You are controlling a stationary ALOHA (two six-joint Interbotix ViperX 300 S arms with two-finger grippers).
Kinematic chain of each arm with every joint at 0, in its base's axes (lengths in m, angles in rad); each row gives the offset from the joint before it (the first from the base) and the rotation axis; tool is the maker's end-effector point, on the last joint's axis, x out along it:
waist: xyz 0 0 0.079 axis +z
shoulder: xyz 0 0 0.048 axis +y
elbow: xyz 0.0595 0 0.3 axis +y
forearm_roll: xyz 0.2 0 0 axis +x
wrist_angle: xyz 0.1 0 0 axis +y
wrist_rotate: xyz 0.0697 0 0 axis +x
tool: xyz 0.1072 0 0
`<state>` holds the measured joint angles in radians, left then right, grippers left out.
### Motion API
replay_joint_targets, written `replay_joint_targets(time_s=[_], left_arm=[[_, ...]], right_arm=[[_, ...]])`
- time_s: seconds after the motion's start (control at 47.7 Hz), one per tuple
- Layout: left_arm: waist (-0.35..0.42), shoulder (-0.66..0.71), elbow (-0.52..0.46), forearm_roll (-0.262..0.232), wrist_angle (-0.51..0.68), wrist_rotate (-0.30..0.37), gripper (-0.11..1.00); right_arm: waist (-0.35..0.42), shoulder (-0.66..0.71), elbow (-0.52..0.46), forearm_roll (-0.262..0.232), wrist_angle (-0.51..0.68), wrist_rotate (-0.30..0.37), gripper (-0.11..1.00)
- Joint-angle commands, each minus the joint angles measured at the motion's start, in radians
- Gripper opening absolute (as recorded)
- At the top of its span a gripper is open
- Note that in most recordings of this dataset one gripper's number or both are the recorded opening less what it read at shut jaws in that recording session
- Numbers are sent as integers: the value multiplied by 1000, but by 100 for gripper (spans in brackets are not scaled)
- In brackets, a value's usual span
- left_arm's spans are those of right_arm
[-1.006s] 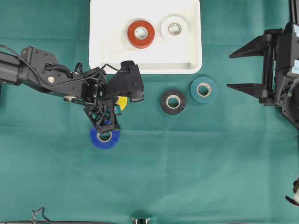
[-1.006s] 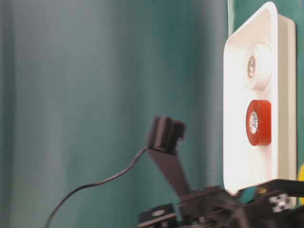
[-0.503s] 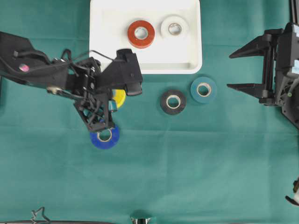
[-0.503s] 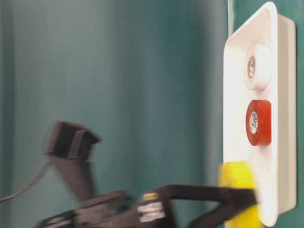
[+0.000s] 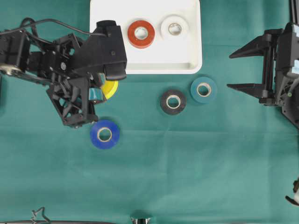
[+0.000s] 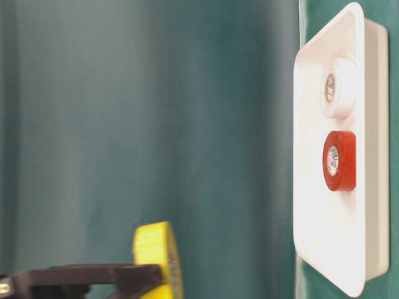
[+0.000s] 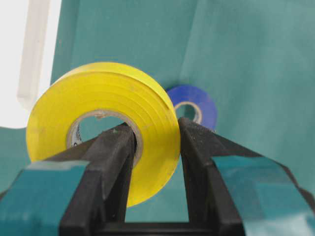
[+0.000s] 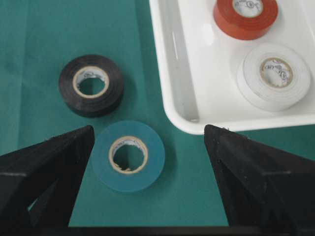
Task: Pick up the tape from a random location and place it into the white case.
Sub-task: 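Lift the yellow roll and carry it with the left gripper toward the tray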
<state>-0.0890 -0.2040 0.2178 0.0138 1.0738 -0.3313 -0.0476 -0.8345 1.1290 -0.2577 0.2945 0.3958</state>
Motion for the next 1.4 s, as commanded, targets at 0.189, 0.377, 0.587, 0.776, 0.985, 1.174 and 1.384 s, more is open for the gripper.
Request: replay_joint_targets(time_s=[0.189, 0.377, 0.587, 0.776, 0.985, 1.174, 1.384], left_arm=[[-3, -28, -98, 5, 89, 2, 24], [-5, -28, -101, 8, 95, 3, 24], [-3, -29, -100, 8, 95, 2, 24], [-3, -29, -100, 8, 95, 2, 24], [-3, -29, -98, 8, 95, 2, 24], [-3, -32, -94, 8, 95, 2, 24], [-3, -32, -94, 8, 95, 2, 24]], right_arm=[[-2, 5, -21, -3, -8, 0, 89], [-2, 5, -21, -3, -9, 0, 89], [-2, 5, -21, -3, -9, 0, 89], [-2, 6, -21, -3, -9, 0, 89], [-2, 5, -21, -3, -8, -2, 89], [-2, 5, -21, -3, -9, -2, 89], [-2, 5, -21, -2, -9, -2, 89]])
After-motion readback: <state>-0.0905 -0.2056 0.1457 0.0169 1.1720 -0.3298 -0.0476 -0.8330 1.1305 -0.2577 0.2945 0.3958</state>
